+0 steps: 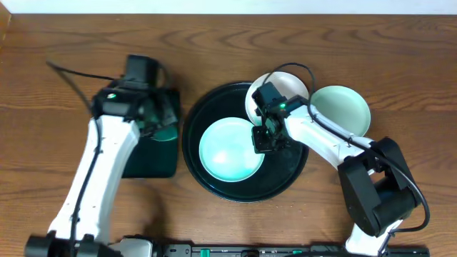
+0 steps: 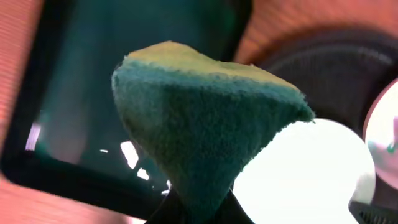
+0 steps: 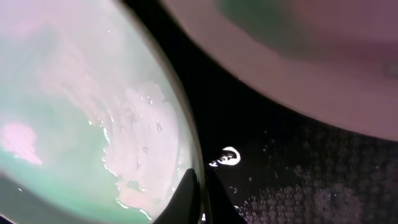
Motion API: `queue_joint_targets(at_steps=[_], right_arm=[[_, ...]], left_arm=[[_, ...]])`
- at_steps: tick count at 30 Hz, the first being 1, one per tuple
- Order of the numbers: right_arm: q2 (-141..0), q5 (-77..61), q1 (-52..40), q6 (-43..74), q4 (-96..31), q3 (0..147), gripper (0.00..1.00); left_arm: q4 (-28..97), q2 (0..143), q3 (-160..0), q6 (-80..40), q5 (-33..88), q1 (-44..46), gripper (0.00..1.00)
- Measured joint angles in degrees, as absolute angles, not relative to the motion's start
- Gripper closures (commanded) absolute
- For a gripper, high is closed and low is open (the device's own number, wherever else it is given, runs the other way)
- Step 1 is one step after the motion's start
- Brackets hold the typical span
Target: Clean dirty plates on tray and stack at the side
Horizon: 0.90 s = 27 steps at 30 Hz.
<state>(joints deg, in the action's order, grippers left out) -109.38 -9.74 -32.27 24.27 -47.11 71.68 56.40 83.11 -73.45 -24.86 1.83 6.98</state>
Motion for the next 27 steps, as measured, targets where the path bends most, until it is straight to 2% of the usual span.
queue_joint_targets(at_steps=[8, 17, 27], right_arm=[[-101.1, 7.2, -41.1, 21.8, -52.8, 73.9, 0.99], [-85.1, 36.5, -51.4, 21.2, -54.8, 74.2, 0.99], [-82.5, 62.6, -61.4, 11.4, -53.6, 74.2, 0.99]], left_arm=[[56.5, 81.6, -73.5, -21.2, 2.3, 1.8, 0.93], [56.4, 81.6, -73.5, -20.9, 2.5, 1.6, 0.93], [56.2, 81.6, -73.5, -20.9, 2.5, 1.6, 0.93]])
